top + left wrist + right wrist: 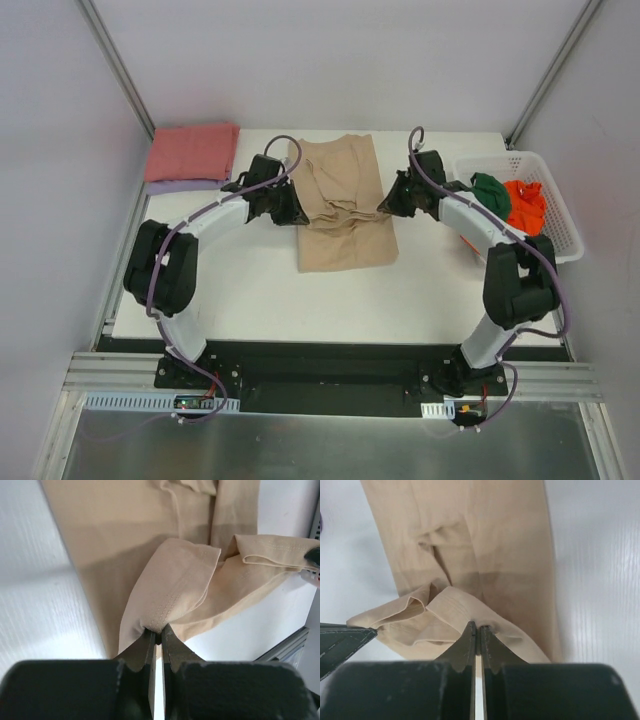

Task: Fold and stack the t-shirts
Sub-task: Fold the folded rectangular tshirt in 1/3 of the way, then grab one side of the 2/3 rectangular tshirt with both arms

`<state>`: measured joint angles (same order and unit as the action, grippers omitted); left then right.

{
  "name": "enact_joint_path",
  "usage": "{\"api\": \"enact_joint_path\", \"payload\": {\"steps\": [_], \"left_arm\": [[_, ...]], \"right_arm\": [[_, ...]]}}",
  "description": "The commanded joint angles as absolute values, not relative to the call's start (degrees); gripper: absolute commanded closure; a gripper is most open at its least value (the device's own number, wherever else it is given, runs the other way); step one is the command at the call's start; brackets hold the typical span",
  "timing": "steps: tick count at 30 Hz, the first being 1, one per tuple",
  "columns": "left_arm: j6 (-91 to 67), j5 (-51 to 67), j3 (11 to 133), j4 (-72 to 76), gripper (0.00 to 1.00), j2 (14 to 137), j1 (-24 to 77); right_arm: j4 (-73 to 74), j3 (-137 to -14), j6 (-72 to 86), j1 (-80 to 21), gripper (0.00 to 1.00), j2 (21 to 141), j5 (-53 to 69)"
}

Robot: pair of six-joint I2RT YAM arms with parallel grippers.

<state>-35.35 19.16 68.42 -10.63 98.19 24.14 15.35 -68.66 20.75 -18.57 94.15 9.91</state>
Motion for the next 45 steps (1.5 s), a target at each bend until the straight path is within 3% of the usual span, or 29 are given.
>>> {"api": "enact_joint_path", "payload": {"steps": [1, 6, 7, 9, 10, 11, 12, 13, 14, 19, 26, 30, 38, 45], "left_arm": [[-32.5, 24.7, 75.0, -10.5, 1.00, 104.1, 21.0], [-32.3, 24.3, 79.3, -10.8, 1.00, 109.9, 19.3], [-32.3, 23.6, 80.0, -10.9, 0.96, 110.6, 19.2], [-32.1, 23.8, 81.2, -11.0, 0.77, 111.6, 18.8], [-32.1, 24.0, 81.8, -11.2, 0.63, 112.1, 18.5], [-31.8, 24.4, 82.5, -11.3, 0.51, 112.2, 18.4], [-31.8, 25.3, 83.0, -11.4, 0.43, 112.1, 18.2], [-31.7, 25.5, 83.0, -11.4, 0.25, 111.5, 18.1], [-32.0, 25.3, 82.4, -11.4, 0.01, 110.3, 18.1], [-33.0, 22.4, 74.0, -11.3, 0.01, 101.3, 18.5], [-35.6, 20.0, 59.4, -9.5, 0.01, 92.5, 23.1], [-37.4, 18.6, 56.3, -9.2, 0.02, 93.1, 25.9], [-39.3, 12.6, 55.2, -9.0, 0.27, 96.8, 27.7], [-39.6, 13.7, 57.6, -9.1, 0.56, 102.0, 28.5]], "right_arm": [[13.4, -75.8, 20.1, -17.2, 1.00, 100.3, 8.8], [12.7, -79.8, 18.4, -15.8, 0.97, 106.2, 5.6], [12.6, -80.6, 17.9, -15.6, 0.95, 107.1, 6.1], [12.0, -82.4, 17.5, -15.1, 0.86, 109.4, 6.9], [12.0, -83.3, 17.1, -14.9, 0.80, 110.4, 8.2], [12.2, -84.3, 16.9, -14.7, 0.70, 111.1, 9.2], [12.7, -85.0, 16.4, -14.3, 0.54, 111.4, 10.6], [13.3, -85.5, 15.5, -14.2, 0.43, 111.3, 11.5], [14.2, -85.5, 14.8, -14.3, 0.36, 110.5, 11.1], [14.2, -77.3, 12.5, -14.7, 0.04, 101.4, 8.4], [13.9, -58.9, 12.7, -14.6, 0.04, 90.3, 8.6], [14.3, -57.0, 14.0, -14.7, 0.04, 89.4, 11.6], [14.3, -54.9, 17.0, -14.1, 0.01, 91.8, 11.3], [13.4, -55.5, 19.1, -13.9, 0.20, 95.4, 9.5]]}}
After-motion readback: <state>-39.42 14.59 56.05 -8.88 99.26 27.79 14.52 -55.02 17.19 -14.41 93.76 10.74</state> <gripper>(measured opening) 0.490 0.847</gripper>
